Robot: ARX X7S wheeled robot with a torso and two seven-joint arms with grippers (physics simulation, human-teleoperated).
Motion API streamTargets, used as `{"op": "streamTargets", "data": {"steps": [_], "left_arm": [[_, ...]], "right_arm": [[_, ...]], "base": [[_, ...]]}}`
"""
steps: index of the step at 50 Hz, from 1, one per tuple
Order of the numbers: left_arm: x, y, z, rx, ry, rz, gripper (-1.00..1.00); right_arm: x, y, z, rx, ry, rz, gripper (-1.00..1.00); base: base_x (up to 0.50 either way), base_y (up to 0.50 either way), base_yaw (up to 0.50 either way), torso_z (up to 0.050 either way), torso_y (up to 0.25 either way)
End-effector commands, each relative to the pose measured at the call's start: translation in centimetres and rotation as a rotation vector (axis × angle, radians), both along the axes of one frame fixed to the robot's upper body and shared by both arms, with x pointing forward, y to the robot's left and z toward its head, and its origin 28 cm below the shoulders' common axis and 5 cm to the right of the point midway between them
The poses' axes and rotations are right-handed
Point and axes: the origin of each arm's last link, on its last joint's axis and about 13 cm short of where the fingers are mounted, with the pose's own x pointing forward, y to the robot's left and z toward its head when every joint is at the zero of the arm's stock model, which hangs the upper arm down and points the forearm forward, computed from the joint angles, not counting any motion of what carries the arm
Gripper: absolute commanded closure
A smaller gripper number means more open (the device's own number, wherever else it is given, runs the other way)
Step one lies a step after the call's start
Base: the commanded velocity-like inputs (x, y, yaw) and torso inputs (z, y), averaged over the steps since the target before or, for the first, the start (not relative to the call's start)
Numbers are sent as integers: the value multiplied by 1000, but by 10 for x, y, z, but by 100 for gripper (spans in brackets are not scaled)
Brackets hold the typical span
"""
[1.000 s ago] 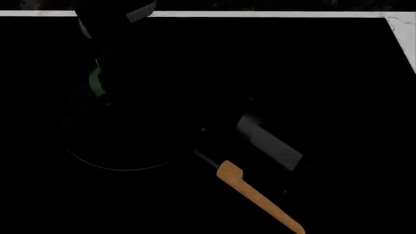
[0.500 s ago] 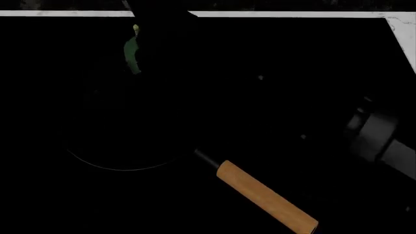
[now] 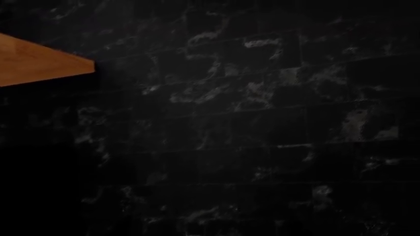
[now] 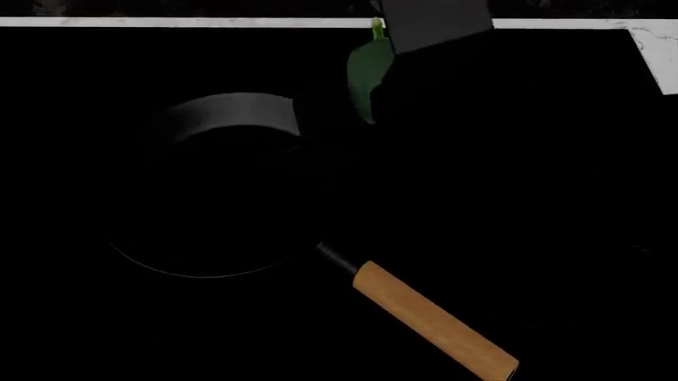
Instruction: Pick the bell pepper from the pan and place it in the bowl.
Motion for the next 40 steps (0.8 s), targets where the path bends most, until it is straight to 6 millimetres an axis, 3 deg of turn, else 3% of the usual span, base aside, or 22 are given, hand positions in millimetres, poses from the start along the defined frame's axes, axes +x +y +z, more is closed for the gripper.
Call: {"op": "streamTargets", "data": {"steps": [1,31,36,37,40], "left_arm": [[7,4,-33,-87,112,3,-100],[15,3,-42,-102,123,-27,-100],[15,2,-41,-103,123,-28,-100],[17,2,-43,-103,126,-31,-100],[17,3,-42,-104,126,-32,-100]], "right_arm": [[-24,-21,6,-22,-51,-102,100],[-80,-73,13,-3,-70,-417,100],[-81,-74,12,0,-69,-423,100],[-91,-85,9,9,-63,-482,100],[-98,-90,7,21,-63,-513,100]], "base": [[0,0,0,-11,-11],[0,0,0,-12,-12],[-6,-1,2,-13,-13],[0,0,3,-13,-13],[-7,-1,2,-13,-13]]}}
